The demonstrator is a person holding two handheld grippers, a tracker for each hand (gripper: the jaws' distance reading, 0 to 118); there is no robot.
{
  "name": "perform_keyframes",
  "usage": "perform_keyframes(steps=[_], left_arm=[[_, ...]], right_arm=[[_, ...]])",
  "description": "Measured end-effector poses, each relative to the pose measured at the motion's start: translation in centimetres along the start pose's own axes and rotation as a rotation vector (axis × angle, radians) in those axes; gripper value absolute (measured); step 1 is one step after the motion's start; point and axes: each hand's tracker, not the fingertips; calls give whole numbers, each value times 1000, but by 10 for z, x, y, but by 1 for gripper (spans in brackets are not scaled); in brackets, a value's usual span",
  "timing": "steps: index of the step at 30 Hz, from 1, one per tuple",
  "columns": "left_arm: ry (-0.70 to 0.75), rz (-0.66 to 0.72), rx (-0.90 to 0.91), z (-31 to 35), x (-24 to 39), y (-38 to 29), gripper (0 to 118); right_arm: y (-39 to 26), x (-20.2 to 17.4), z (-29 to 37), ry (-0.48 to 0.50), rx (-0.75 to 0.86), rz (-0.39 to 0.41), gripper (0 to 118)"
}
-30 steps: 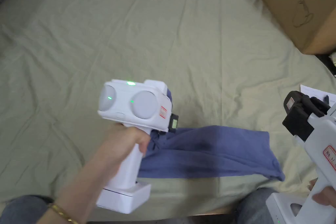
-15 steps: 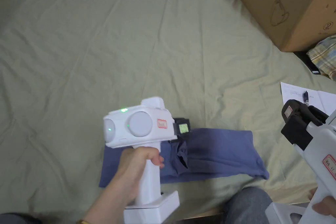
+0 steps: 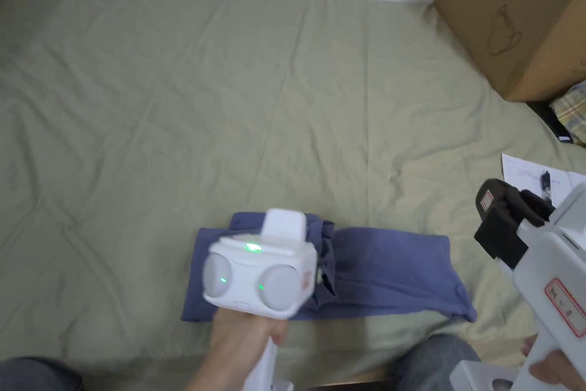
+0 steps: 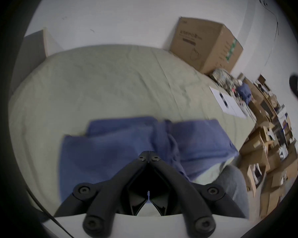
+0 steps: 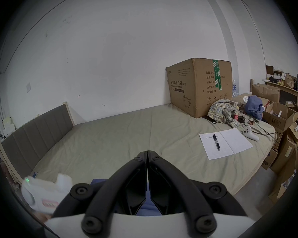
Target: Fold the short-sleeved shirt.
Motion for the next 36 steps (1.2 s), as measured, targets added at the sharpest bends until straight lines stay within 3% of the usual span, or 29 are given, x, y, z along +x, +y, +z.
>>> perform_keyframes(steps=[4, 7, 9, 12, 13, 14, 17, 20, 21, 23, 28, 36], left_arm=[[42, -65, -145, -38, 31, -16, 0], [69, -147, -97, -44, 41, -20, 0], [28, -170, -77, -38, 45, -15, 0], [-116, -67, -40, -23, 43, 1, 3], [-156, -12, -6, -15, 39, 9, 10], [-201, 52, 46, -5, 31, 18, 24], [-286, 192, 194, 27, -6, 46, 43], [-276, 215, 288, 60, -46, 67, 107], [-276, 215, 308, 68, -63, 70, 117], [-293, 230, 346, 79, -96, 72, 118], [-229, 375, 226, 67, -183, 54, 118], [-336, 587, 20, 17, -269, -14, 118]], right_arm=[[0, 6, 3, -13, -4, -3, 0], [1, 11, 8, -26, 0, -4, 0], [1, 12, 8, -33, -2, -2, 0], [0, 13, 8, -39, -4, -6, 0], [0, 13, 9, -36, -2, -9, 0], [1, 12, 9, -35, -1, -10, 0], [2, 11, 10, -29, -1, 4, 0], [4, 9, 9, -24, 1, 5, 0], [4, 8, 8, -22, 1, 4, 0], [4, 6, 5, -17, -2, 3, 0], [3, -6, 0, 2, -19, 14, 0], [-4, -12, -9, 8, -68, 21, 0]])
